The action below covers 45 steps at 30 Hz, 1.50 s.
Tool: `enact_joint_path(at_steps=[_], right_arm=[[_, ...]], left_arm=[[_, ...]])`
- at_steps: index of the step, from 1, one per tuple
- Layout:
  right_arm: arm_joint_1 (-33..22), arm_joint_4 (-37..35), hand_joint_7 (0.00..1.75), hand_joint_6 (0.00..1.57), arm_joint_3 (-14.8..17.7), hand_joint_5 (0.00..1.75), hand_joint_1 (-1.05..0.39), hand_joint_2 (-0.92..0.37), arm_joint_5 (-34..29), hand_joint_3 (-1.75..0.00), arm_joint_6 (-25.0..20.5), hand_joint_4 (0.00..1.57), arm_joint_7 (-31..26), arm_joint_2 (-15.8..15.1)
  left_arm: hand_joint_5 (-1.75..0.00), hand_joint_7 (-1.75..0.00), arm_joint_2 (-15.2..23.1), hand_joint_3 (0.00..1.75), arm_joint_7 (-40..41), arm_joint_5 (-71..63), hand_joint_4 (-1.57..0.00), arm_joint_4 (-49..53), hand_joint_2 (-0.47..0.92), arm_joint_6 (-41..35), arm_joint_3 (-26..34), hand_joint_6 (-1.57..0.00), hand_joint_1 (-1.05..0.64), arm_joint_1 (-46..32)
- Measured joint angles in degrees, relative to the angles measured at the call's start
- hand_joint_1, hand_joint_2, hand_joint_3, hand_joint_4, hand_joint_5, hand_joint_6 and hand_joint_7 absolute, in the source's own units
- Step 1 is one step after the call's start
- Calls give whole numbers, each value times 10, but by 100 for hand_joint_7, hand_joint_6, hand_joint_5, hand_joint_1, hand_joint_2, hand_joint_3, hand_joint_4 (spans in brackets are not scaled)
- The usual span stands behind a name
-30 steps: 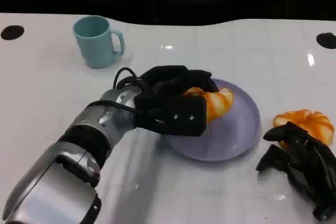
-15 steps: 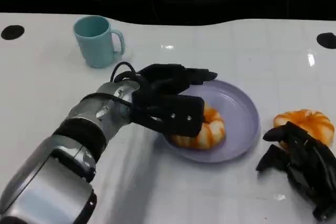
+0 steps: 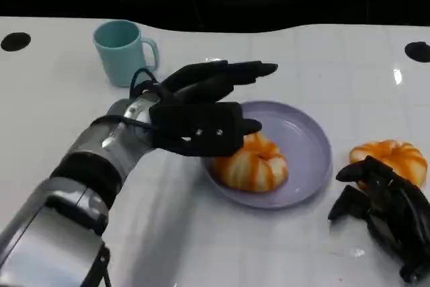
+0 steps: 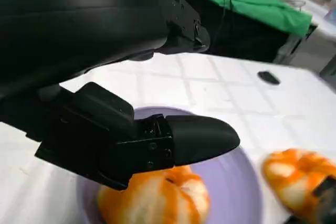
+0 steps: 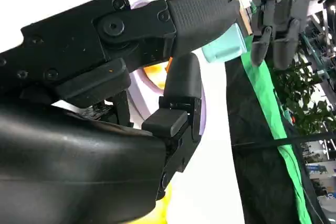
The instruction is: Grasp the bread from the table and place it into the plate.
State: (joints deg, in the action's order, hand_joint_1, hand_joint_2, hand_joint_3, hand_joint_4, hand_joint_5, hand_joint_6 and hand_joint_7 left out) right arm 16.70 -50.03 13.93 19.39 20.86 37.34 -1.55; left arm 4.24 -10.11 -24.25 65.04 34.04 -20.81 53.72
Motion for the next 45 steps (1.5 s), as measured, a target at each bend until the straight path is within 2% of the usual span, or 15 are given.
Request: enact_joint_path(at_steps=[4,7,11,12,13,14,16,18,20,21,24,26,31,40,45], right_arm=[[0,0,129,60,4,161,-52,-92,4,-27,-4,66,4,0],[0,0,129,60,5,161,-53,-92,3,-27,-6,66,2,0],[0,2,129,60,4,161,-53,-92,2,-28,-8,66,-3,0],[0,2,129,61,4,160,-54,-92,2,-25,-8,66,-3,0],[1,2,129,61,4,160,-54,-92,2,-25,-10,66,-3,1],[1,3,128,60,4,159,-53,-92,3,-25,-11,66,-3,1],[1,4,127,59,4,159,-53,-92,3,-26,-12,66,-3,2],[1,5,127,59,3,158,-53,-92,2,-27,-12,66,-2,2],[0,4,126,60,3,158,-53,-92,3,-27,-12,66,-1,0],[0,4,126,60,4,158,-53,-92,3,-27,-12,66,-1,-1],[-2,5,125,59,-1,157,-53,-92,0,-27,-13,66,-4,-1],[-6,8,124,59,-3,156,-53,-92,0,-27,-14,65,-5,0],[-11,16,123,60,-5,156,-53,-92,2,-26,-16,66,-3,0],[-13,22,124,62,-8,155,-54,-92,3,-24,-26,67,0,0],[-25,38,124,62,-8,154,-54,-92,5,-23,-31,67,-4,4]], left_arm=[[-43,-6,-6,53,-85,121,-14,-26,92,15,76,-31,-88,-53],[-54,-10,-14,52,-129,186,-33,-58,92,16,115,-41,-80,-88],[-56,-10,-32,52,-174,264,-36,-107,92,20,158,-43,-78,-145],[-68,-17,-32,44,-178,268,-55,-112,92,17,161,-59,-72,-151],[-73,-19,-36,41,-190,290,-62,-133,92,-4,168,-65,-70,-162],[-93,-24,-46,40,-205,339,-64,-170,92,-36,187,-72,-65,-183],[-109,-28,-71,40,-234,438,-64,-248,92,-115,218,-76,-62,-233],[-128,-70,-84,40,-256,520,-68,-331,92,-209,240,-71,-61,-294],[-133,-88,-87,40,-251,552,-69,-396,92,-272,251,-64,-61,-346],[-153,-115,-87,41,-246,558,-70,-417,92,-292,254,-64,-59,-363],[-172,-150,-88,38,-241,585,-76,-478,92,-348,264,-62,-58,-401],[-174,-163,-89,36,-237,606,-80,-519,92,-388,269,-59,-58,-428],[-175,-172,-92,35,-226,623,-89,-563,92,-446,273,-65,-57,-467],[-175,-175,-100,29,-223,629,-95,-591,92,-459,277,-70,-56,-527],[-175,-175,-93,24,-220,643,-95,-602,92,-505,287,-70,-54,-558]])
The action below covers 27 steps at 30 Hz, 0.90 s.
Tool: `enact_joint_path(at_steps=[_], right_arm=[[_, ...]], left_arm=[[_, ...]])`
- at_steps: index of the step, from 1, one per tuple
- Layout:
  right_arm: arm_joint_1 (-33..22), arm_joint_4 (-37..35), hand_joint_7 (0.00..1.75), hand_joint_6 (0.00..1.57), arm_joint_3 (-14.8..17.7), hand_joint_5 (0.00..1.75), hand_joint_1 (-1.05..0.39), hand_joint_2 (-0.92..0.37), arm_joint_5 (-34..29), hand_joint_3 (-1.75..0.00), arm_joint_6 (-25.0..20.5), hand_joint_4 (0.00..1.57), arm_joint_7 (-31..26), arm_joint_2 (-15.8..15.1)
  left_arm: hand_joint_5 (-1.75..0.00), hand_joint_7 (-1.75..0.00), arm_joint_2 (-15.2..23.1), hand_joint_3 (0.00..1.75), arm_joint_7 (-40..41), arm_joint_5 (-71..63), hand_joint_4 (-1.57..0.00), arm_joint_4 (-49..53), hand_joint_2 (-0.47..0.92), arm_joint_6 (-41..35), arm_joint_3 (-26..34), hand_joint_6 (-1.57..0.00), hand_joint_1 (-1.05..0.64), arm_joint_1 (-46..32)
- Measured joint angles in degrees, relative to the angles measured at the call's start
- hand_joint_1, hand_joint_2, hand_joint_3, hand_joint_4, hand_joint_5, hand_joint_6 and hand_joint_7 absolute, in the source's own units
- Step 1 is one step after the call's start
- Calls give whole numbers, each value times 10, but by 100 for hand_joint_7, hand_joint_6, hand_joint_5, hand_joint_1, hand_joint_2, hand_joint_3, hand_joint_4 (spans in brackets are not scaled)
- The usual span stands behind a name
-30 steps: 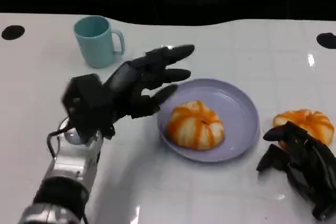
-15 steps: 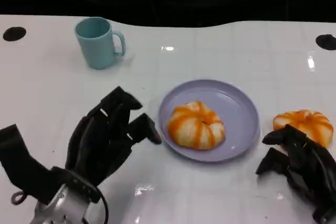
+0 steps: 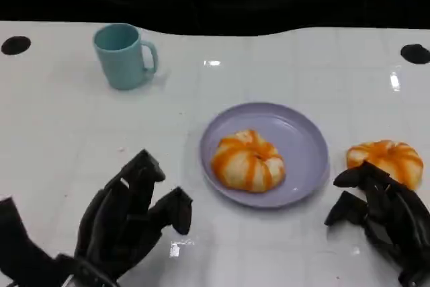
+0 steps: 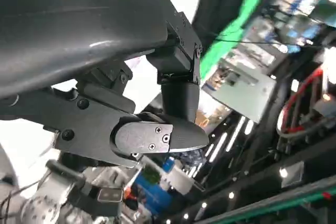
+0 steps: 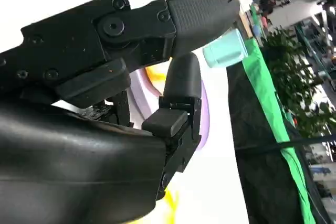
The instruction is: Grasp the bread from the table and place it into the plate.
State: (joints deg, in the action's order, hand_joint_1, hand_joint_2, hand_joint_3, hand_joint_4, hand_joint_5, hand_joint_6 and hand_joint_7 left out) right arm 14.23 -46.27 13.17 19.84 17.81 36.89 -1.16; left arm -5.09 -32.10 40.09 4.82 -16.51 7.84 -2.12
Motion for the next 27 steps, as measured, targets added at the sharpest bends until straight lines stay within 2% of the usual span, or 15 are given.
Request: enact_joint_path(at_steps=[13,27], right_arm=[[-7,11,124,61,-1,156,-54,-92,1,-23,-4,66,4,-2],[-5,9,124,59,0,155,-55,-92,3,-24,-12,64,5,-3]], left_arm=[[-175,-175,6,28,1,-23,-92,-14,92,1,-2,-65,-55,-19],[-175,-175,7,22,-1,-34,-94,0,92,15,2,-69,-55,-15]])
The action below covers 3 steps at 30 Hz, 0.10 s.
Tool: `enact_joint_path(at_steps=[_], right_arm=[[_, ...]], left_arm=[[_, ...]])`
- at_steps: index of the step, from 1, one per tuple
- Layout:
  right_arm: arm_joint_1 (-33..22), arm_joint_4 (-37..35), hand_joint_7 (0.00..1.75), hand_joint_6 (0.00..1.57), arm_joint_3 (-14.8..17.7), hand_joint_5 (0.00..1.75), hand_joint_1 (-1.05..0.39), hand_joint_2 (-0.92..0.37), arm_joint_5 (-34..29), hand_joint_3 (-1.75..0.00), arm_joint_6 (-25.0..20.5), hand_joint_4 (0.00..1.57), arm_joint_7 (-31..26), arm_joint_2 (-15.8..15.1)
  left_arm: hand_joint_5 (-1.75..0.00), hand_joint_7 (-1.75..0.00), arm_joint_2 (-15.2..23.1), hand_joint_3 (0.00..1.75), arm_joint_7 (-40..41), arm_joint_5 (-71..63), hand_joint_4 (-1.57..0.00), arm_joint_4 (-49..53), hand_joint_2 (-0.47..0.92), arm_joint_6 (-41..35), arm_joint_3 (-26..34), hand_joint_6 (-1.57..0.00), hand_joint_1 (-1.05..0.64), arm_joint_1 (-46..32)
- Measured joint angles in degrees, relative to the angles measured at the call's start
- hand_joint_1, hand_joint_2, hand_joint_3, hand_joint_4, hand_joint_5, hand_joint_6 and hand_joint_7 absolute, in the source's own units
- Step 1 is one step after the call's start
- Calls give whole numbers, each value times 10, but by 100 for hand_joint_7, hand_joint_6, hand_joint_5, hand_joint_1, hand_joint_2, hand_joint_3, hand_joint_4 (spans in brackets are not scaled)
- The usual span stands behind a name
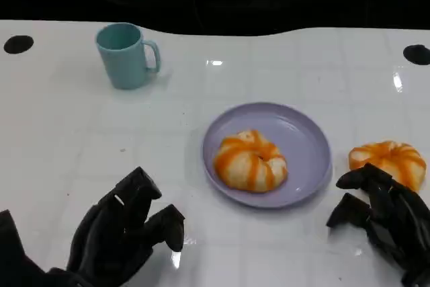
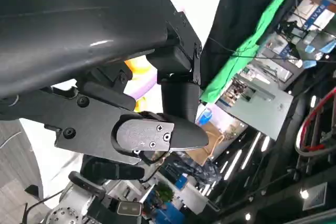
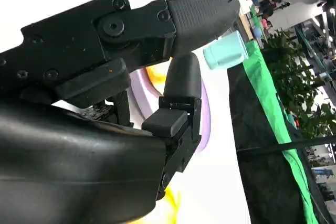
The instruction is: Grasp the bread from the table and place it into the plate.
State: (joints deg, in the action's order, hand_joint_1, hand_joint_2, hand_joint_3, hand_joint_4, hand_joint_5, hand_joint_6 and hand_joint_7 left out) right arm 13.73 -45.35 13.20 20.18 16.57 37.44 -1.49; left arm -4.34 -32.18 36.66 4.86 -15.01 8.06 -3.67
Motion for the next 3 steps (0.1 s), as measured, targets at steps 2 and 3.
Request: enact_joint_path(at_steps=[2,3], right_arm=[[0,0,124,59,0,155,-54,-92,0,-24,0,64,0,0],[0,0,125,60,0,156,-54,-92,0,-24,0,65,0,0]], left_arm=[[-175,-175,0,22,-3,0,-93,8,92,1,2,-69,-55,1],[-175,-175,0,22,-4,0,-93,10,92,1,3,-68,-55,1]])
